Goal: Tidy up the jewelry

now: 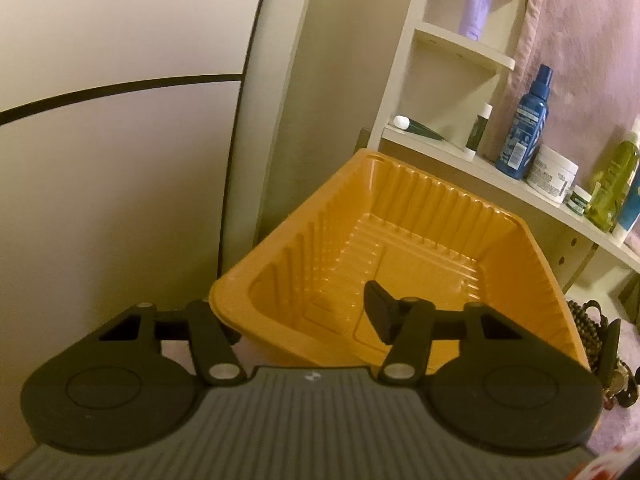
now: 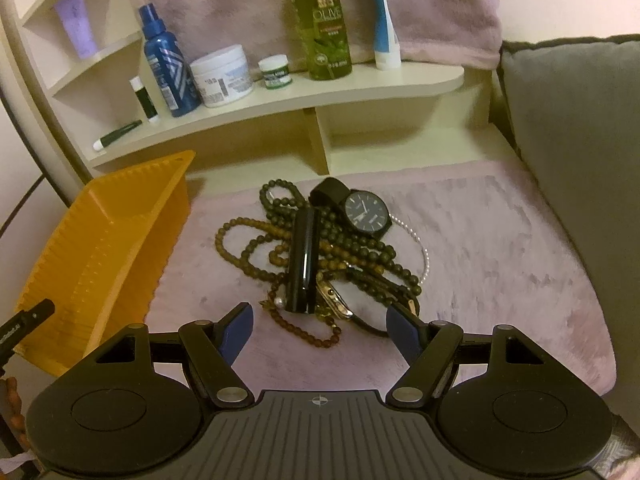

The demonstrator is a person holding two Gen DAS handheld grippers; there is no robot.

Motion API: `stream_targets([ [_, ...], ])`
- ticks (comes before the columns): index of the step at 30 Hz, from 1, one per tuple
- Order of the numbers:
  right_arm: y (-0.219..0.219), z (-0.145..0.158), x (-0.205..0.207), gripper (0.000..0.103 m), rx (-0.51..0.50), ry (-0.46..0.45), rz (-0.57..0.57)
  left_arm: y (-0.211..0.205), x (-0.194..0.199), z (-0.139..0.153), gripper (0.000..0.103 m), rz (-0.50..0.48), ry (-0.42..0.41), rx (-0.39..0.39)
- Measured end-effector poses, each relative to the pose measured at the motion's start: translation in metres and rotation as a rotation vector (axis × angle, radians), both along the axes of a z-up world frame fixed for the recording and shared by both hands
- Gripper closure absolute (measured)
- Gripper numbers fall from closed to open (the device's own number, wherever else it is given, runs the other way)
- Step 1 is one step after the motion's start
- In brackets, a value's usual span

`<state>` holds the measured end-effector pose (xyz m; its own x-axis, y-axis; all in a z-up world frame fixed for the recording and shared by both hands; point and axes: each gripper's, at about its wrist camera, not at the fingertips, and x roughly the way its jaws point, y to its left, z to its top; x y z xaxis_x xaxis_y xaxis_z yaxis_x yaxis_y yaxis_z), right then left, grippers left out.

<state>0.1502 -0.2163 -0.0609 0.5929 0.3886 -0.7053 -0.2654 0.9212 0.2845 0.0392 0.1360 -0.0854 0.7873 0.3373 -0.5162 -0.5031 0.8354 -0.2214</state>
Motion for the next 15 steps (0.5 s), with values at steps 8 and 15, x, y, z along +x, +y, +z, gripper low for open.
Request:
stream_targets([
  [8, 0.000, -0.006, 0.002, 0.029, -0.005, 0.023, -0.007, 0.005, -0.007, -0.006, 0.075, 0.030, -0.027, 0.024],
  [15, -0.001, -0.008, 0.002, 0.029, -0.007, 0.025, -0.010, 0.003, -0.023, 0.004, 0.083, 0.069, -0.049, 0.136],
])
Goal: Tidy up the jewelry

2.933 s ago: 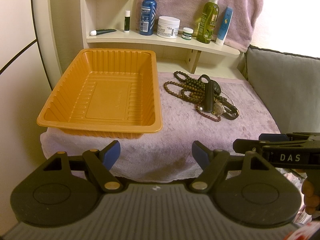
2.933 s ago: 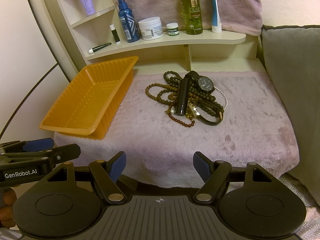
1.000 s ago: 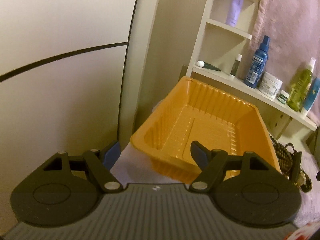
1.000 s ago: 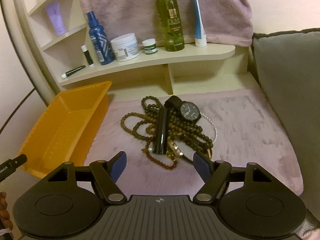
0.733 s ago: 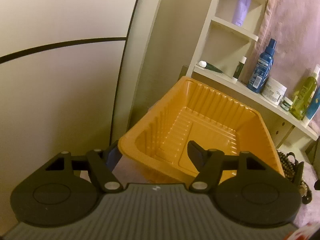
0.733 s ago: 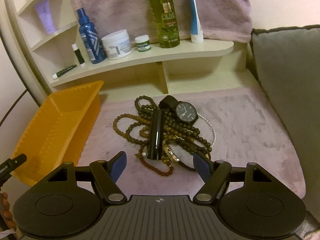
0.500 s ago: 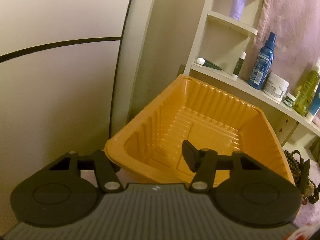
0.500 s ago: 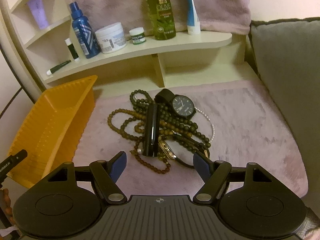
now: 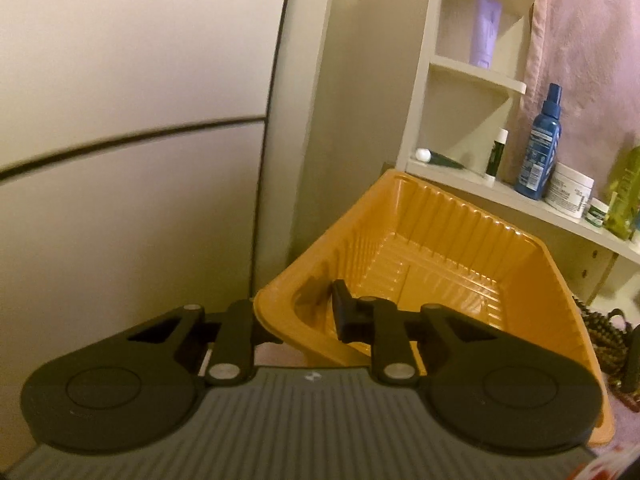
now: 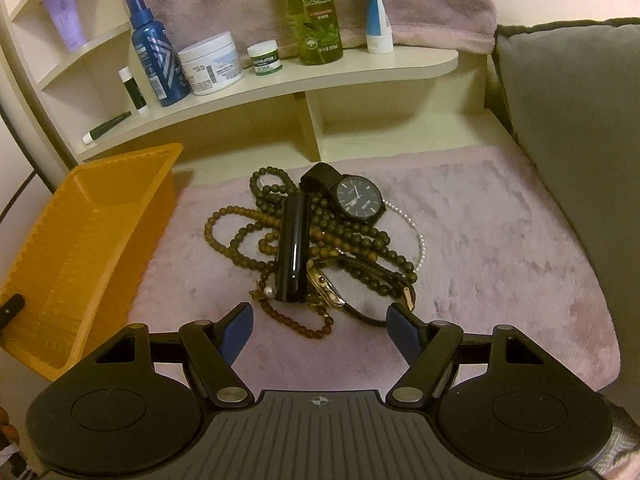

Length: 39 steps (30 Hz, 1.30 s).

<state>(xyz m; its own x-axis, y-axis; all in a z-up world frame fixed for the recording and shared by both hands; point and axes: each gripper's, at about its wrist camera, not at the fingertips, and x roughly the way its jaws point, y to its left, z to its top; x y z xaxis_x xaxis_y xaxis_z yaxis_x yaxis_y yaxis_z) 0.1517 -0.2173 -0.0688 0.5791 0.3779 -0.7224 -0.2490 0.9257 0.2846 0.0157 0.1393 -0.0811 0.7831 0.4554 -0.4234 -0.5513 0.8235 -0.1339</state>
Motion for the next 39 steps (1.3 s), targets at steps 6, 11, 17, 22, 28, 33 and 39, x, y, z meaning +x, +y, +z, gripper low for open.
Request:
stream_targets([
  [6, 0.001, 0.000, -0.001, 0.029, 0.001, -0.005, 0.004, -0.004, -0.003, 0.010, 0.083, 0.037, 0.007, 0.060],
  [11, 0.003, 0.000, -0.001, 0.029, 0.000, -0.010, 0.013, -0.017, 0.007, 0.018, 0.083, 0.043, 0.014, 0.146],
  [17, 0.005, 0.003, -0.001, 0.029, 0.007, -0.056, 0.028, -0.022, 0.010, 0.018, 0.082, 0.059, 0.039, 0.172],
  [22, 0.014, 0.004, 0.008, 0.044, 0.008, -0.110, 0.054, -0.024, 0.009, 0.020, 0.083, 0.054, 0.045, 0.176],
  [28, 0.020, -0.004, 0.032, 0.066, 0.005, -0.129, 0.044, -0.023, 0.011, 0.020, 0.083, 0.047, 0.054, 0.182],
  [33, 0.024, -0.015, 0.048, 0.076, 0.034, -0.107, 0.053, -0.022, 0.011, 0.020, 0.083, 0.042, 0.058, 0.180],
  [39, 0.028, -0.016, 0.047, 0.083, 0.060, -0.129, 0.058, -0.022, 0.012, 0.019, 0.083, 0.040, 0.060, 0.180],
])
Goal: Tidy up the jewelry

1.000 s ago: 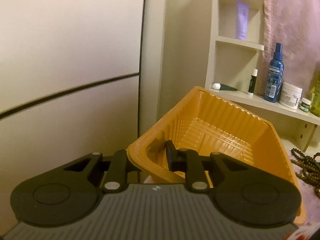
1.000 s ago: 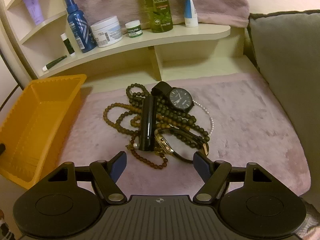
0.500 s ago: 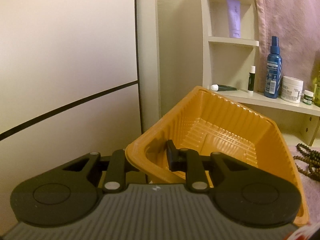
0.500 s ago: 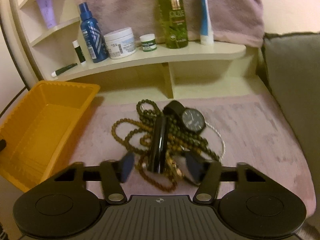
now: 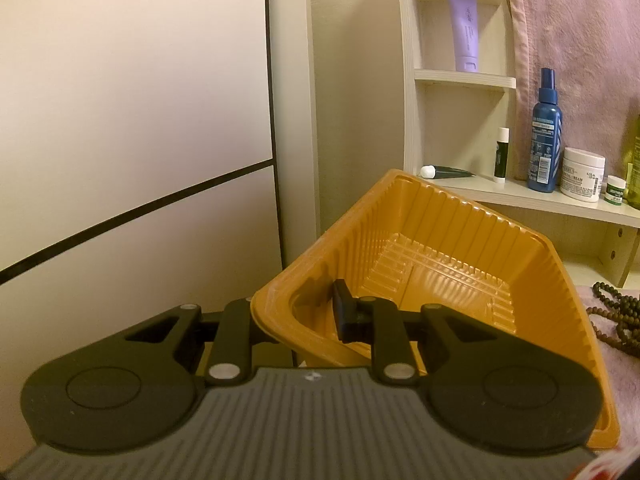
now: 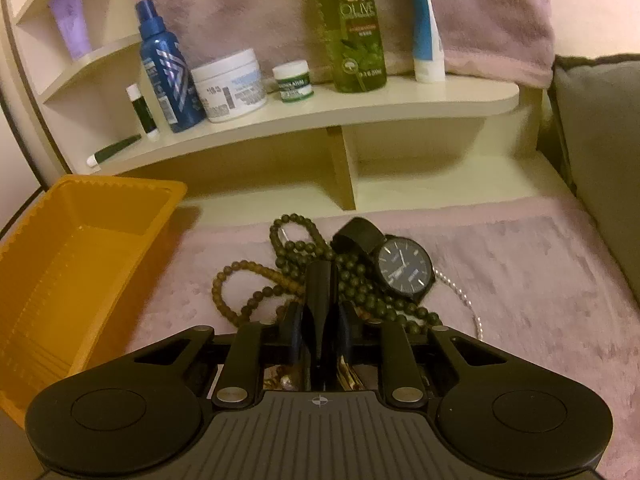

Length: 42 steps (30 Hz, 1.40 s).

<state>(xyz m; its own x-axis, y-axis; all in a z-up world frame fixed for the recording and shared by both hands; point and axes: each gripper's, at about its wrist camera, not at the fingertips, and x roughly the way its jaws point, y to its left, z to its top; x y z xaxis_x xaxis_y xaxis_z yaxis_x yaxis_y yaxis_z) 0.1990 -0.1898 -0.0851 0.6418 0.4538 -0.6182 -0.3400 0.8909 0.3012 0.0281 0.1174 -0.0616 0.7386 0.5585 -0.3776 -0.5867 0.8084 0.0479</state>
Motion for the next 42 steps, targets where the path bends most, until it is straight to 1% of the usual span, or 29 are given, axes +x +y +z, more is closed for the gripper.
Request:
stream_targets([
  [5, -0.005, 0.011, -0.002, 0.083, 0.077, -0.012, -0.014, 0.000, 0.001, 0.000, 0.083, -0.001, 0.004, -0.001],
  [8, -0.001, 0.022, -0.006, 0.083, 0.140, -0.009, 0.023, 0.000, 0.001, 0.001, 0.083, -0.003, 0.009, -0.001],
  [13, 0.026, 0.039, -0.018, 0.084, 0.239, 0.017, 0.148, 0.000, 0.002, 0.001, 0.083, -0.009, 0.016, 0.002],
  [18, 0.062, 0.045, -0.031, 0.084, 0.291, 0.052, 0.273, 0.001, 0.002, 0.001, 0.083, -0.011, 0.021, 0.003],
  [24, 0.096, 0.042, -0.040, 0.084, 0.286, 0.092, 0.360, 0.002, 0.003, 0.001, 0.083, -0.014, 0.029, 0.004],
  [29, 0.120, 0.030, -0.040, 0.083, 0.202, 0.123, 0.385, 0.002, 0.002, 0.001, 0.083, -0.016, 0.031, 0.004],
  [33, 0.134, 0.023, -0.037, 0.083, 0.131, 0.093, 0.386, 0.003, 0.003, 0.001, 0.083, -0.017, 0.036, 0.003],
  [36, 0.134, 0.023, -0.042, 0.083, 0.113, 0.072, 0.381, 0.002, 0.002, 0.001, 0.083, -0.019, 0.039, 0.003],
  [38, 0.130, 0.024, -0.042, 0.080, 0.125, 0.069, 0.375, 0.002, 0.001, 0.001, 0.083, -0.020, 0.040, 0.003],
  [39, 0.127, 0.027, -0.044, 0.075, 0.134, 0.065, 0.372, 0.003, 0.003, 0.001, 0.083, -0.022, 0.043, 0.004],
  [40, 0.122, 0.030, -0.046, 0.073, 0.144, 0.055, 0.366, 0.003, 0.002, 0.001, 0.083, -0.022, 0.044, 0.005],
  [42, 0.109, 0.037, -0.052, 0.067, 0.181, 0.013, 0.346, 0.002, 0.003, 0.001, 0.083, -0.022, 0.044, 0.005],
])
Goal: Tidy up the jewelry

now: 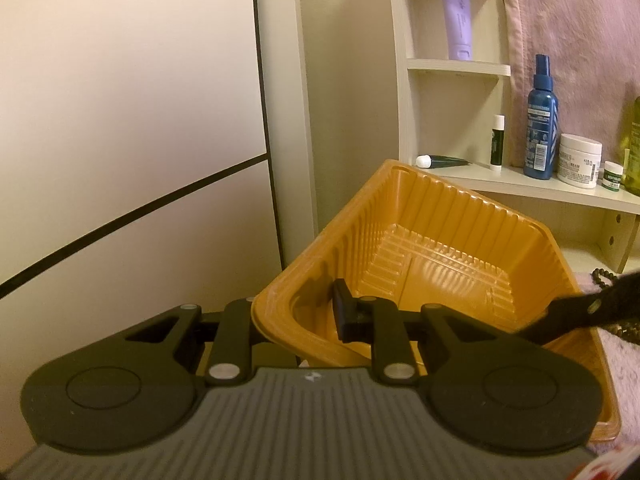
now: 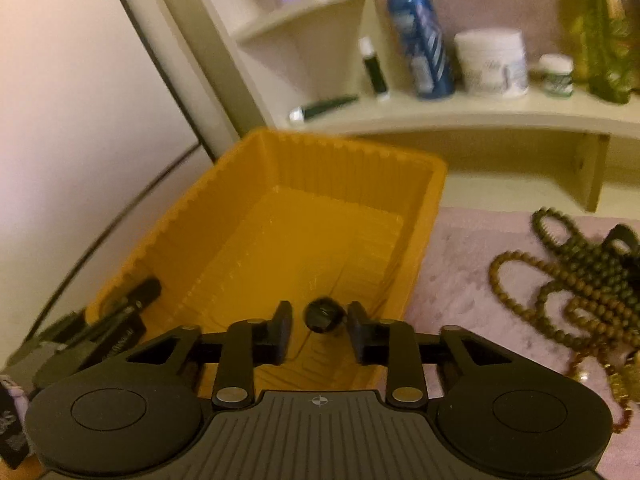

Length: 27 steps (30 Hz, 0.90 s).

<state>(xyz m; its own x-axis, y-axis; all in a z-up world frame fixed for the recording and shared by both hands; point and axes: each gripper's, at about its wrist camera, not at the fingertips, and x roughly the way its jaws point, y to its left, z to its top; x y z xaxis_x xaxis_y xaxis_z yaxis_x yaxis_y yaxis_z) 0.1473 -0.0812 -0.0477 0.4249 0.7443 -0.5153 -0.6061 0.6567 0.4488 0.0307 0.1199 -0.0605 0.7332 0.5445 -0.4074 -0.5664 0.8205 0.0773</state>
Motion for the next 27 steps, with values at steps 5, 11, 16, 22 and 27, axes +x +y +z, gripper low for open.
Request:
stream_targets([
  [5, -0.046, 0.005, -0.006, 0.063, 0.006, -0.037, -0.070, 0.000, 0.001, 0.000, 0.083, -0.001, 0.003, 0.001],
  [11, -0.121, -0.009, -0.003, 0.063, -0.087, -0.018, -0.228, 0.000, 0.001, 0.000, 0.083, -0.001, 0.005, 0.002],
  [16, -0.160, -0.022, -0.001, 0.063, -0.171, -0.012, -0.279, 0.001, 0.001, -0.001, 0.082, -0.002, 0.010, 0.002],
  [22, -0.160, -0.033, 0.004, 0.063, -0.295, -0.091, -0.178, 0.001, 0.002, -0.001, 0.082, -0.003, 0.012, 0.005],
  [27, -0.149, -0.045, 0.011, 0.076, -0.420, -0.138, -0.070, 0.001, 0.002, -0.001, 0.082, -0.003, 0.012, 0.004],
])
